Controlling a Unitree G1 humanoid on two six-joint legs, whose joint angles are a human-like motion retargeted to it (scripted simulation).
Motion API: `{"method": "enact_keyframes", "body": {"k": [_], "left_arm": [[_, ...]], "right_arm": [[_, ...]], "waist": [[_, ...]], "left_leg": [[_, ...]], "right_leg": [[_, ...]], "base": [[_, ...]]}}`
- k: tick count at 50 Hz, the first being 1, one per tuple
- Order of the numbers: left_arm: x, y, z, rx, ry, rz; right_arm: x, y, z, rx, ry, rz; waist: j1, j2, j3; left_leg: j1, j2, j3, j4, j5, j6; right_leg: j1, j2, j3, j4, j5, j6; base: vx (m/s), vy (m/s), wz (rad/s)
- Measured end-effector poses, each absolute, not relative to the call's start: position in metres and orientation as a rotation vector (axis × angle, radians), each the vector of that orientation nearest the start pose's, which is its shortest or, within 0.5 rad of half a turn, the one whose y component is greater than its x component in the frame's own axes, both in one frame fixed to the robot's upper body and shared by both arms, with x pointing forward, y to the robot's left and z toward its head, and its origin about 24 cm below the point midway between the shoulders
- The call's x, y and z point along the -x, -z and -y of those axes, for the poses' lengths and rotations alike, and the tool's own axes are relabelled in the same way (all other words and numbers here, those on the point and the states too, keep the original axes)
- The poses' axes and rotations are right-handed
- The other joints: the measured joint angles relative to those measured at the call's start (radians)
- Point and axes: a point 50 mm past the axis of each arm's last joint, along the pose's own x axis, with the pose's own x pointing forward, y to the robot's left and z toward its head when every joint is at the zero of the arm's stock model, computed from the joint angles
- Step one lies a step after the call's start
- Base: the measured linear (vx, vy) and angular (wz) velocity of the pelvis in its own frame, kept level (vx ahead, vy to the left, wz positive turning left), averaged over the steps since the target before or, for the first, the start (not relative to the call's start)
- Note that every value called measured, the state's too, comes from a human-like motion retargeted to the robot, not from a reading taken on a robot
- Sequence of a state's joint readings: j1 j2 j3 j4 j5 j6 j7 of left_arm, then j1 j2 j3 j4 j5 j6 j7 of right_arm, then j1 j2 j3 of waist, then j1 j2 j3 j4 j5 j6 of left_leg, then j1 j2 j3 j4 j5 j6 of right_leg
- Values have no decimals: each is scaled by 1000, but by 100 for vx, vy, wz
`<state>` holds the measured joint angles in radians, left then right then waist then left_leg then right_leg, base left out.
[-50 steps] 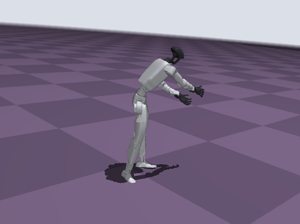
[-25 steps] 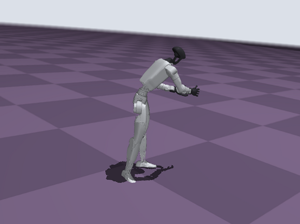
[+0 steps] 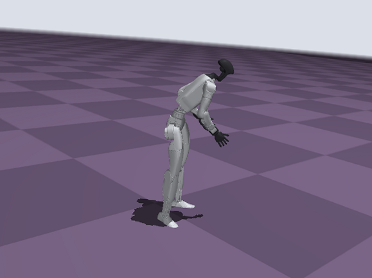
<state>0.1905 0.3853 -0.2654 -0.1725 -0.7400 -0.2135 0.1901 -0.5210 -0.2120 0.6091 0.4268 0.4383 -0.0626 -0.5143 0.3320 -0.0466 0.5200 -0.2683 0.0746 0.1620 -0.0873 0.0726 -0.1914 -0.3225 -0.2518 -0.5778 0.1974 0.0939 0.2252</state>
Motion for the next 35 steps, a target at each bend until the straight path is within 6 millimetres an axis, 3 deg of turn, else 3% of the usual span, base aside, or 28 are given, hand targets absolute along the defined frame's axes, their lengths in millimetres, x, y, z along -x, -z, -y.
{"method": "enact_keyframes", "body": {"k": [2, 4, 8, 11, 15, 19, 22, 25, 27, 29, 31, 35], "left_arm": [[-194, -53, -182, 429, -12, 36], [-191, -69, -183, 423, 6, 106], [-218, -112, -165, 381, 129, 292], [-252, -151, -130, 333, 279, 428], [-292, -206, -66, 219, 496, 557], [-323, -247, 2, 108, 589, 565], [-337, -261, 40, 77, 568, 512], [-343, -257, 56, 104, 537, 437], [-344, -237, 53, 164, 528, 364], [-343, -203, 38, 225, 512, 277], [-337, -159, 12, 273, 471, 174], [-303, -74, -52, 331, 330, -25]], "right_arm": [[-310, -62, 74, 52, -78, 14], [-310, -80, 76, 75, -92, 105], [-327, -140, 81, 98, -105, 309], [-348, -194, 84, 42, -82, 415], [-381, -267, 102, -80, 14, 469], [-408, -326, 147, -175, 193, 419], [-413, -346, 186, -222, 332, 354], [-415, -338, 208, -232, 400, 285], [-420, -311, 207, -212, 375, 227], [-423, -268, 195, -198, 307, 165], [-418, -214, 176, -206, 219, 87], [-380, -109, 145, -285, 85, -114]], "waist": [[-12, -13, 0], [-11, -20, 0], [-23, -21, 0], [-51, -9, 0], [-100, 23, -3], [-139, 73, -6], [-158, 109, -6], [-170, 134, -10], [-184, 154, -11], [-200, 166, -13], [-216, 171, -13], [-242, 175, -5]], "left_leg": [[2, -4, 40, 0, -3, -1], [-4, 18, 87, 0, 1, -15], [0, 63, 161, 0, 17, -45], [11, 77, 191, 0, 30, -63], [14, 72, 205, 0, 45, -69], [4, 58, 196, 0, 57, -70], [-6, 51, 188, 0, 63, -70], [-20, 49, 187, 0, 65, -70], [-18, 51, 185, 0, 62, -70], [-12, 55, 188, 0, 55, -70], [1, 61, 194, 0, 47, -70], [20, 72, 214, 0, 29, -70]], "right_leg": [[-7, 13, 32, -79, 31, 30], [-27, 55, 62, -150, 66, 37], [-52, 129, 100, -226, 116, 37], [-51, 156, 111, -249, 137, 37], [-50, 158, 114, -257, 151, 37], [-56, 144, 105, -252, 150, 37], [-63, 135, 98, -246, 147, 37], [-80, 131, 98, -241, 143, 37], [-80, 129, 99, -235, 135, 37], [-79, 130, 105, -231, 125, 37], [-72, 132, 114, -226, 114, 37], [-68, 140, 137, -217, 93, 37]], "base": [[-4, -10, -98], [-13, -28, -126], [-17, -34, -104], [-13, -26, -56], [-8, -12, -13], [-3, -6, 18], [1, -7, 22], [7, -9, 10], [13, -10, 4], [17, -11, -6], [19, -11, -16], [18, -10, -22]]}}
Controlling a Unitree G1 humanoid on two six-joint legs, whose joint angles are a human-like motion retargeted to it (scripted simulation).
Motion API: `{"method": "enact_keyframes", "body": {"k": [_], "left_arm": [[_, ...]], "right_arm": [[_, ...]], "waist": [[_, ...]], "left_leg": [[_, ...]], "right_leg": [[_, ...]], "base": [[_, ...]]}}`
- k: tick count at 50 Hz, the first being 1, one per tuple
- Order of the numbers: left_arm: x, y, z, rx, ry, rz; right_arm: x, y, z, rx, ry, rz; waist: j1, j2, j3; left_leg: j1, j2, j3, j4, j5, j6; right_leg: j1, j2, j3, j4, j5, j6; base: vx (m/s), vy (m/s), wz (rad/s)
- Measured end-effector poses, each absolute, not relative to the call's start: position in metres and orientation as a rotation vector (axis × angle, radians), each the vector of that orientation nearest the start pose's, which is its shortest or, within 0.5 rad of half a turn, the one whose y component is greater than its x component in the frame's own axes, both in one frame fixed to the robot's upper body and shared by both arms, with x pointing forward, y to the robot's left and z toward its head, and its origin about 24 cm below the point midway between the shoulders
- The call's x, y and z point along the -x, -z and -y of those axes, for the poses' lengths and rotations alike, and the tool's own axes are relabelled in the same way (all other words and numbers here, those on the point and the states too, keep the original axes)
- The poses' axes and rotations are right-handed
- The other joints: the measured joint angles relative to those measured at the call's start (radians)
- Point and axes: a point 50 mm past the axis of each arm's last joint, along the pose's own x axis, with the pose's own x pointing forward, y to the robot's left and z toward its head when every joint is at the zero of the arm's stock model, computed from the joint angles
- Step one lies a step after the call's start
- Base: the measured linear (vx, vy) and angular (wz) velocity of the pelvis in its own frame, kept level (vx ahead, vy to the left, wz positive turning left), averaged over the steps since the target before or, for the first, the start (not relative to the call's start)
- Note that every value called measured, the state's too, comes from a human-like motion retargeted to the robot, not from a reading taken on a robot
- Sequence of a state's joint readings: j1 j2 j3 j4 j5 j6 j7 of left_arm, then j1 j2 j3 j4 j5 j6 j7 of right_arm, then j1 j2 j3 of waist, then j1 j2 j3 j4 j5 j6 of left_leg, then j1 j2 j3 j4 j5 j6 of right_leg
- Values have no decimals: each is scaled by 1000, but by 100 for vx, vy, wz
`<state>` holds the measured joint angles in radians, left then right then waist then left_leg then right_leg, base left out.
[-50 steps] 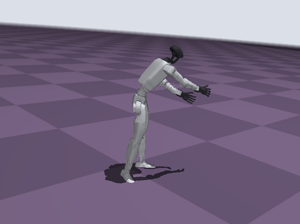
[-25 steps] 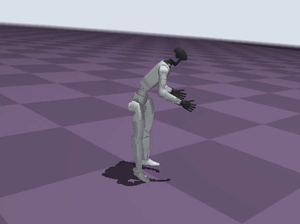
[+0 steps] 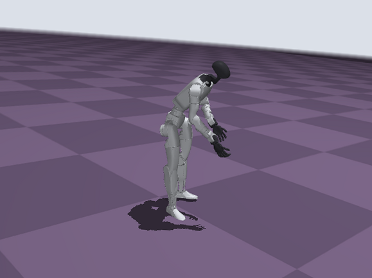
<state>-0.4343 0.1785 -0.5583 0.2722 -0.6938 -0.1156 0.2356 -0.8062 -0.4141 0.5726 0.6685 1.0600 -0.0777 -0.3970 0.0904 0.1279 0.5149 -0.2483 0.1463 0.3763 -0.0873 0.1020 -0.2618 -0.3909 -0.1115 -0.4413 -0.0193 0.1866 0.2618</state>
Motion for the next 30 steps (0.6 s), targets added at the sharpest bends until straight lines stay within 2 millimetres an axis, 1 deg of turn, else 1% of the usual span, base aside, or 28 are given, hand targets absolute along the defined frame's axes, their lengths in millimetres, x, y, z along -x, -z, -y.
{"method": "enact_keyframes", "body": {"k": [2, 3, 5, 7, 8, 10, 13, 15, 18, 20, 22, 24, 25, 26, 28, 30], "left_arm": [[-278, -46, -81, 353, 273, -92], [-265, -38, -92, 364, 256, -113], [-242, -31, -106, 384, 250, -129], [-227, -38, -108, 404, 280, -98], [-223, -46, -105, 413, 303, -67], [-222, -68, -92, 434, 361, 18], [-235, -112, -59, 459, 477, 189], [-250, -146, -30, 460, 562, 297], [-282, -192, 17, 394, 629, 397], [-303, -219, 48, 302, 606, 416], [-323, -235, 68, 178, 537, 407], [-338, -242, 75, 60, 466, 397], [-344, -242, 75, 12, 436, 394], [-348, -240, 71, -8, 421, 391], [-354, -229, 56, -6, 398, 384], [-355, -206, 28, 55, 376, 364]], "right_arm": [[-357, -73, 139, -324, 54, -198], [-346, -62, 139, -338, 43, -222], [-332, -54, 142, -355, 20, -222], [-327, -69, 151, -362, -7, -147], [-328, -82, 155, -365, -20, -92], [-332, -117, 165, -374, -40, 38], [-344, -180, 179, -391, -32, 245], [-355, -224, 189, -391, 0, 370], [-373, -286, 210, -363, 103, 498], [-383, -320, 228, -346, 219, 533], [-390, -341, 246, -343, 364, 519], [-393, -351, 259, -343, 502, 473], [-393, -352, 263, -338, 563, 444], [-395, -349, 264, -320, 596, 415], [-401, -337, 257, -269, 621, 365], [-409, -313, 239, -212, 564, 327]], "waist": [[-9, 4, 4], [-12, 6, 5], [-16, 11, 5], [-19, 15, 5], [-22, 16, 5], [-31, 15, 4], [-51, 4, 1], [-67, -4, -2], [-87, -22, -3], [-97, -36, -2], [-106, -51, 0], [-113, -62, 2], [-115, -67, 3], [-116, -70, 2], [-118, -71, 0], [-124, -69, -1]], "left_leg": [[4, 6, 12, 0, -5, 0], [4, 9, 18, 0, -6, 0], [3, 17, 29, 0, -7, 0], [3, 26, 39, 0, -6, 0], [3, 30, 43, 0, -4, 0], [7, 38, 49, 0, -1, 0], [16, 47, 54, 0, 3, 0], [21, 51, 56, 0, 7, 0], [27, 52, 58, 0, 12, 0], [30, 52, 61, 0, 15, 0], [30, 51, 66, 0, 18, 0], [29, 50, 72, 0, 20, 0], [29, 50, 76, 0, 21, 0], [26, 50, 81, 0, 21, 0], [21, 52, 91, 0, 19, 0], [23, 56, 100, 0, 15, 0]], "right_leg": [[-4, 8, 10, 2, -6, 0], [-7, 13, 14, 2, -7, 0], [-14, 25, 21, 0, -7, 0], [-19, 39, 26, -3, -5, 0], [-20, 46, 27, -5, -3, 0], [-19, 58, 30, -9, 0, 0], [-13, 70, 34, -12, 3, 0], [-9, 75, 35, -12, 4, 0], [-5, 76, 37, -9, 5, 0], [-5, 77, 38, -8, 6, 0], [-6, 78, 39, -10, 9, 0], [-8, 80, 42, -14, 13, 0], [-10, 82, 45, -17, 16, 0], [-13, 84, 48, -20, 18, 0], [-21, 89, 56, -26, 21, 0], [-22, 95, 66, -31, 22, 0]], "base": [[11, -11, -25], [7, -12, -25], [4, -13, -26], [0, -13, -24], [-1, -13, -22], [-2, -12, -20], [-3, -8, -14], [-2, -3, -5], [-4, -1, -5], [-7, -1, -8], [-7, -1, -11], [-6, -2, -15], [-3, -2, -18], [-2, -3, -20], [1, -3, -22], [5, -4, -23]]}}
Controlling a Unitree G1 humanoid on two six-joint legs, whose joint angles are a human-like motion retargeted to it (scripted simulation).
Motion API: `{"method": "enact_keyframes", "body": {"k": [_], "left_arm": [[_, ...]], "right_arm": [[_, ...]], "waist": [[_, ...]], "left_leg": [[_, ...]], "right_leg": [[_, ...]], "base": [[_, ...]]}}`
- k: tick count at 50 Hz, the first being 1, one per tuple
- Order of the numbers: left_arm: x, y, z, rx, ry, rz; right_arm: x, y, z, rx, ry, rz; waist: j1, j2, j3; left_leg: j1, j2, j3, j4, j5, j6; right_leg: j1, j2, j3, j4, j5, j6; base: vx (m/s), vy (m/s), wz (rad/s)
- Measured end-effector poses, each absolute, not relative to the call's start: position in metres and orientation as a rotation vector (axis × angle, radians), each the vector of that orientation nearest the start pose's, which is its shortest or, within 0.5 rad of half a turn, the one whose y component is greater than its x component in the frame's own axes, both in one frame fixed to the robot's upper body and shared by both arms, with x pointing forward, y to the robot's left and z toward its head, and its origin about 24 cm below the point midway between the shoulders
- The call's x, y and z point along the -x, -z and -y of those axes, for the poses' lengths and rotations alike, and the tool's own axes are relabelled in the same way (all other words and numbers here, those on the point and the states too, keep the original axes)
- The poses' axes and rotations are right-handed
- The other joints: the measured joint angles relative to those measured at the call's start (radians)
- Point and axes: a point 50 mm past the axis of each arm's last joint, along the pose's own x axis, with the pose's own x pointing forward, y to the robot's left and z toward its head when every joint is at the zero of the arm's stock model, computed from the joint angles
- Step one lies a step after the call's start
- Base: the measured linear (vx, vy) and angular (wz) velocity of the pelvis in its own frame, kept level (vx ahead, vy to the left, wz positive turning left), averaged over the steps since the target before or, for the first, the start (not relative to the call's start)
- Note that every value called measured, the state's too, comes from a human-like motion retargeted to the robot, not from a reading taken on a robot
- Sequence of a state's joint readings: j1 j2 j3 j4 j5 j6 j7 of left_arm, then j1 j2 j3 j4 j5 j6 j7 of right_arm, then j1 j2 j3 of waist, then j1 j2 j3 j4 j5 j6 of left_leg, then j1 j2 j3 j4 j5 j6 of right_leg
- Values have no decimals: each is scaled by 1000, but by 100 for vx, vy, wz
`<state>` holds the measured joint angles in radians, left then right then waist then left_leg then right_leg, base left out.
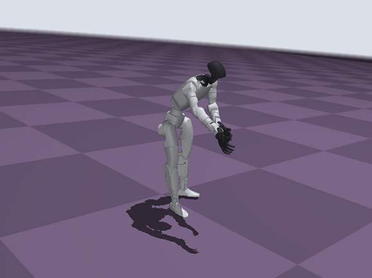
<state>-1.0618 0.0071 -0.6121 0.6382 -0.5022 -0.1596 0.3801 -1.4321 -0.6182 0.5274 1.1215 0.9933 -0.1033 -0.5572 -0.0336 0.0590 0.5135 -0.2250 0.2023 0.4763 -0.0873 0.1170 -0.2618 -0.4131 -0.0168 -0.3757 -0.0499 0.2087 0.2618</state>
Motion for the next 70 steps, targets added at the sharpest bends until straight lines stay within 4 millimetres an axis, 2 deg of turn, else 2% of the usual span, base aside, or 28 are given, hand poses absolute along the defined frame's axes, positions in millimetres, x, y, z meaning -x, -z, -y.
{"method": "enact_keyframes", "body": {"k": [4, 8, 10, 13, 15, 16, 20, 23, 25, 27, 29, 31, 33, 35, 37, 39, 42, 45, 47, 50, 52, 55, 57, 60, 63, 65, 68, 70], "left_arm": [[-329, -132, -42, 185, 283, 248], [-280, -69, -97, 227, 191, 87], [-257, -53, -110, 236, 204, 33], [-234, -58, -107, 266, 298, 41], [-228, -75, -94, 295, 374, 110], [-228, -88, -85, 310, 408, 168], [-237, -152, -43, 357, 521, 439], [-254, -203, -5, 335, 604, 603], [-268, -233, 24, 286, 650, 652], [-284, -252, 53, 211, 668, 631], [-299, -261, 80, 123, 658, 572], [-311, -262, 95, 34, 624, 516], [-321, -257, 100, -29, 584, 467], [-327, -250, 99, -45, 559, 435], [-329, -235, 89, 4, 553, 406], [-329, -207, 64, 62, 540, 370], [-317, -154, 18, 164, 493, 270], [-293, -99, -33, 220, 408, 138], [-273, -71, -64, 228, 358, 58], [-245, -52, -91, 241, 341, -8], [-234, -57, -91, 261, 366, 11], [-231, -84, -70, 305, 429, 121], [-238, -113, -43, 339, 489, 229], [-250, -163, 10, 368, 606, 378], [-264, -209, 65, 319, 696, 456], [-271, -232, 99, 242, 720, 474], [-279, -246, 128, 138, 703, 447], [-285, -246, 134, 73, 687, 439]], "right_arm": [[-407, -233, 187, -182, 312, 255], [-373, -149, 149, -185, 105, 107], [-353, -119, 139, -163, 20, 36], [-333, -106, 133, -136, -76, 14], [-328, -117, 135, -149, -113, 58], [-329, -129, 138, -169, -119, 100], [-338, -199, 158, -269, -74, 327], [-352, -266, 189, -298, 81, 533], [-360, -311, 219, -309, 240, 634], [-365, -348, 255, -359, 417, 665], [-361, -378, 289, -474, 559, 663], [-350, -395, 314, -587, 652, 671], [-341, -404, 328, -670, 703, 692], [-337, -408, 330, -703, 703, 721], [-344, -396, 320, -654, 652, 731], [-356, -364, 301, -573, 594, 693], [-367, -295, 255, -457, 421, 587], [-358, -218, 207, -398, 263, 412], [-346, -173, 181, -374, 186, 280], [-328, -127, 158, -395, 125, 134], [-320, -118, 157, -446, 133, 108], [-318, -133, 170, -530, 169, 170], [-324, -160, 188, -556, 194, 264], [-336, -215, 226, -552, 266, 438], [-348, -278, 278, -564, 432, 588], [-345, -319, 318, -635, 570, 658], [-334, -351, 358, -676, 722, 669], [-326, -360, 377, -631, 826, 636]], "waist": [[-1, 8, 1], [13, 33, 6], [21, 51, 6], [28, 75, 6], [26, 84, 6], [22, 84, 6], [0, 66, 6], [-14, 44, 6], [-18, 29, 6], [-19, 15, 6], [-22, 7, 6], [-24, 8, 6], [-24, 15, 6], [-23, 26, 4], [-30, 45, 2], [-41, 54, 2], [-47, 54, 1], [-46, 55, 5], [-43, 61, 6], [-33, 82, 6], [-28, 97, 6], [-26, 114, 6], [-31, 116, 6], [-42, 107, 6], [-55, 80, 6], [-63, 60, 6], [-64, 40, 6], [-62, 31, 6]], "left_leg": [[5, 5, 18, 0, -11, 0], [0, 5, 30, 0, -18, 0], [-5, 4, 34, 0, -20, 0], [-9, 3, 36, 0, -19, 0], [-9, 2, 36, 0, -18, 0], [-8, 2, 36, 0, -17, 0], [1, 3, 34, 0, -13, 0], [11, 6, 32, 0, -9, 0], [17, 8, 31, 0, -7, 0], [22, 9, 29, 0, -4, 0], [22, 8, 27, 0, -2, 0], [22, 8, 26, 0, -1, 0], [22, 10, 25, 0, -1, 0], [14, 12, 26, 0, -3, 0], [15, 13, 26, 0, -6, 0], [24, 14, 28, 0, -11, 0], [36, 21, 40, 0, -20, 0], [40, 22, 56, 0, -28, 0], [40, 21, 66, 0, -30, 0], [33, 19, 78, 0, -30, 0], [30, 17, 84, 0, -29, 0], [29, 14, 87, 0, -26, 0], [32, 14, 87, 0, -25, 0], [38, 14, 83, 0, -24, 0], [42, 12, 80, 0, -22, 0], [36, 5, 79, 0, -19, 0], [44, 7, 81, 0, -18, 0], [44, 5, 84, 0, -17, 0]], "right_leg": [[-4, 8, 18, -3, -5, 0], [-17, 11, 29, -1, -10, 0], [-24, 12, 30, 0, -11, 0], [-29, 15, 30, -3, -8, 0], [-29, 17, 29, -6, -5, 0], [-27, 18, 29, -7, -3, 0], [-17, 20, 28, -11, 3, 0], [-6, 23, 26, -13, 7, 0], [1, 25, 24, -14, 8, 0], [7, 26, 21, -15, 9, 0], [9, 26, 17, -16, 11, 0], [10, 27, 14, -16, 11, 0], [10, 28, 13, -16, 9, 0], [1, 29, 16, -15, 9, 0], [-2, 28, 17, -9, 3, 0], [4, 28, 21, -2, -4, 0], [7, 33, 35, 1, -13, 0], [3, 36, 52, 0, -16, 0], [-1, 38, 62, -4, -15, 0], [-11, 42, 72, -12, -9, 0], [-14, 44, 76, -17, -3, 0], [-16, 46, 77, -21, 4, 0], [-14, 46, 75, -21, 6, 0], [-8, 45, 71, -20, 9, 0], [-2, 44, 64, -21, 15, 0], [-5, 41, 59, -23, 21, 0], [6, 44, 56, -33, 27, 0], [6, 44, 55, -36, 31, 0]], "base": [[8, -4, -20], [3, -2, -6], [0, 0, 0], [0, 0, 0], [0, 0, 0], [0, 0, 0], [0, 0, 0], [-4, 0, -2], [-5, -1, -3], [-6, -1, 0], [-7, 0, 5], [0, 0, 0], [0, 0, 0], [0, 0, 0], [0, 0, 0], [7, -1, -7], [11, -3, -20], [8, -1, -23], [5, -2, -21], [1, -1, -6], [0, 0, 0], [0, 0, 0], [-5, 0, 0], [-6, 1, 2], [-9, 2, 4], [-11, 4, 5], [-2, 0, -1], [0, 0, 0]]}}
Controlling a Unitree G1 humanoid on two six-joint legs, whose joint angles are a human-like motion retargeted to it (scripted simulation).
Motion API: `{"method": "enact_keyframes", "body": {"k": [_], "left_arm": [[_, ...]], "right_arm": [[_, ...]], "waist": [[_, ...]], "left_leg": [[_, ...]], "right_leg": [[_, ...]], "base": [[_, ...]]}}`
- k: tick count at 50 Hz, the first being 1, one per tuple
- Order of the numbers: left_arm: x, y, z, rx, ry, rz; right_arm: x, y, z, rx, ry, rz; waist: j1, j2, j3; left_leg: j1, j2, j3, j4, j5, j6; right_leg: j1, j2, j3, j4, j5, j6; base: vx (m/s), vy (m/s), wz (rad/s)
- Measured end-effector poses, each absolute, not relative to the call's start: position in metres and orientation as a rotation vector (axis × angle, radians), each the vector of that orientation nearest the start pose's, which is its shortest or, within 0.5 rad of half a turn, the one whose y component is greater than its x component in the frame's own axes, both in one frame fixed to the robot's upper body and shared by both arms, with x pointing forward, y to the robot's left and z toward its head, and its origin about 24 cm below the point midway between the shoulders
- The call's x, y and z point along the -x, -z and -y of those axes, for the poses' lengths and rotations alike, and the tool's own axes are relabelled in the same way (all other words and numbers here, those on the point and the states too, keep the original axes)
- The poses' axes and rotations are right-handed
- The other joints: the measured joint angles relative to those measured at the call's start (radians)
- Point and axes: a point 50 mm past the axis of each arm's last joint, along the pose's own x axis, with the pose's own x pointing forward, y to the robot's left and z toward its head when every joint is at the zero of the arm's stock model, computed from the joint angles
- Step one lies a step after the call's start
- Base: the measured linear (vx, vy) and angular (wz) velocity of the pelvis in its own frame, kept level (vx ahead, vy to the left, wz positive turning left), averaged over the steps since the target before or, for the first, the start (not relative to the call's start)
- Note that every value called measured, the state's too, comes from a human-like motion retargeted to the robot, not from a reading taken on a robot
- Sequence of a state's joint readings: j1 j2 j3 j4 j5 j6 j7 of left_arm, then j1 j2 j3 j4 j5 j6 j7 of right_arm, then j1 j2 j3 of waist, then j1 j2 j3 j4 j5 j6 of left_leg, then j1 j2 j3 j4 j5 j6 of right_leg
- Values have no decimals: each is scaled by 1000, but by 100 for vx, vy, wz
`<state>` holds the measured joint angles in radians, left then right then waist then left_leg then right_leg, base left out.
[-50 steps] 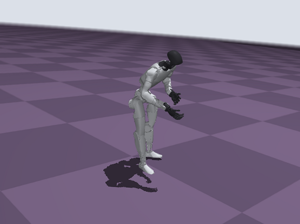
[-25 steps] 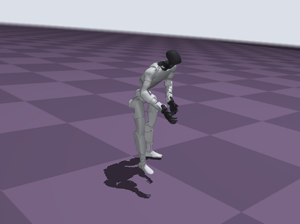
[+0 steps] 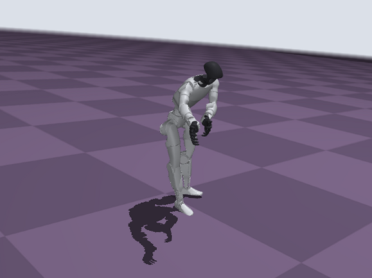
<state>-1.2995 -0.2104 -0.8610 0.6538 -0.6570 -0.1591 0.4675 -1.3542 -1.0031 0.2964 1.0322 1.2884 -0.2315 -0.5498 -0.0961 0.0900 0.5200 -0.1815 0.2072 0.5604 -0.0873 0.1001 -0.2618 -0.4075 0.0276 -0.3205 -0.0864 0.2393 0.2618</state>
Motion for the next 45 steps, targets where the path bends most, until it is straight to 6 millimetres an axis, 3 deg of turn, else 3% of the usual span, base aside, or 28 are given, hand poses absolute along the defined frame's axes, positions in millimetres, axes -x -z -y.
{"method": "enact_keyframes", "body": {"k": [3, 6, 9, 12, 15, 17, 20, 23, 27, 30, 33, 36, 40, 42, 45], "left_arm": [[-293, -233, 125, 65, 678, 420], [-302, -201, 89, 132, 645, 376], [-300, -145, 30, 139, 569, 289], [-279, -96, -28, 160, 483, 173], [-252, -71, -69, 179, 447, 91], [-238, -72, -79, 206, 462, 91], [-231, -94, -73, 253, 510, 184], [-236, -133, -42, 308, 582, 343], [-242, -194, 29, 331, 749, 530], [-247, -234, 82, 213, 859, 618], [-259, -253, 129, -19, 873, 629], [-272, -250, 157, -250, 827, 584], [-281, -233, 164, -346, 801, 508], [-284, -216, 150, -278, 810, 479], [-285, -172, 102, -147, 779, 420]], "right_arm": [[-329, -360, 375, -483, 834, 590], [-351, -338, 341, -402, 677, 567], [-367, -279, 296, -434, 541, 493], [-359, -205, 243, -485, 396, 370], [-335, -146, 204, -587, 303, 230], [-320, -129, 194, -662, 275, 194], [-307, -139, 206, -727, 280, 279], [-306, -179, 242, -699, 316, 461], [-315, -244, 306, -626, 440, 649], [-314, -285, 354, -686, 592, 751], [-305, -301, 399, -771, 790, 771], [-299, -288, 422, -863, 921, 722], [-309, -252, 417, -936, 906, 631], [-318, -218, 397, -916, 814, 566], [-326, -160, 335, -891, 630, 411]], "waist": [[3, 8, 0], [-17, 36, -1], [-29, 33, 0], [-21, 34, 0], [-8, 44, 0], [0, 54, 0], [5, 61, 0], [-4, 48, 0], [-30, 15, 0], [-60, -27, 0], [-82, -65, 0], [-94, -76, 0], [-90, -35, 0], [-83, -4, 0], [-66, 18, 0]], "left_leg": [[-3, 0, 6, 0, -1, 0], [8, 3, 11, 0, -5, 0], [22, 4, 17, 0, -12, 0], [31, 9, 25, 0, -17, 0], [26, 11, 30, 0, -17, 1], [18, 11, 31, 0, -13, 0], [3, 11, 28, 0, -7, 0], [-9, 10, 21, 0, 1, 0], [-30, 6, 4, 0, 10, 0], [-43, 0, -12, 0, 17, 0], [-52, -3, -26, 0, 21, 0], [-56, -2, -36, 0, 21, 0], [-52, 6, -38, 0, 14, 0], [-29, 12, -32, 0, 6, 0], [9, 19, -8, 0, -8, 1]], "right_leg": [[-7, 1, 5, 1, -1, 0], [-2, 1, 14, 10, -11, 0], [4, -1, 25, 21, -25, 0], [8, 1, 36, 25, -35, 0], [1, 3, 39, 24, -36, 0], [-4, 5, 34, 22, -34, 0], [-15, 5, 22, 20, -29, 0], [-21, 0, 3, 20, -23, 0], [-27, -10, -27, 15, -14, 0], [-26, -18, -49, 8, -6, 0], [-23, -22, -66, 1, -1, 0], [-23, -23, -76, 3, -3, 0], [-26, -19, -72, 18, -17, 0], [-13, -16, -61, 31, -29, 0], [6, -10, -33, 43, -42, 0]], "base": [[0, 0, 0], [8, 1, -12], [9, 0, -13], [10, -3, -13], [0, 0, 0], [-2, -3, 8], [-8, -5, 23], [-10, -2, 33], [-11, 2, 39], [-11, 4, 36], [-8, 3, 27], [-2, 1, 7], [5, 0, -6], [11, 1, -25], [14, 1, -46]]}}
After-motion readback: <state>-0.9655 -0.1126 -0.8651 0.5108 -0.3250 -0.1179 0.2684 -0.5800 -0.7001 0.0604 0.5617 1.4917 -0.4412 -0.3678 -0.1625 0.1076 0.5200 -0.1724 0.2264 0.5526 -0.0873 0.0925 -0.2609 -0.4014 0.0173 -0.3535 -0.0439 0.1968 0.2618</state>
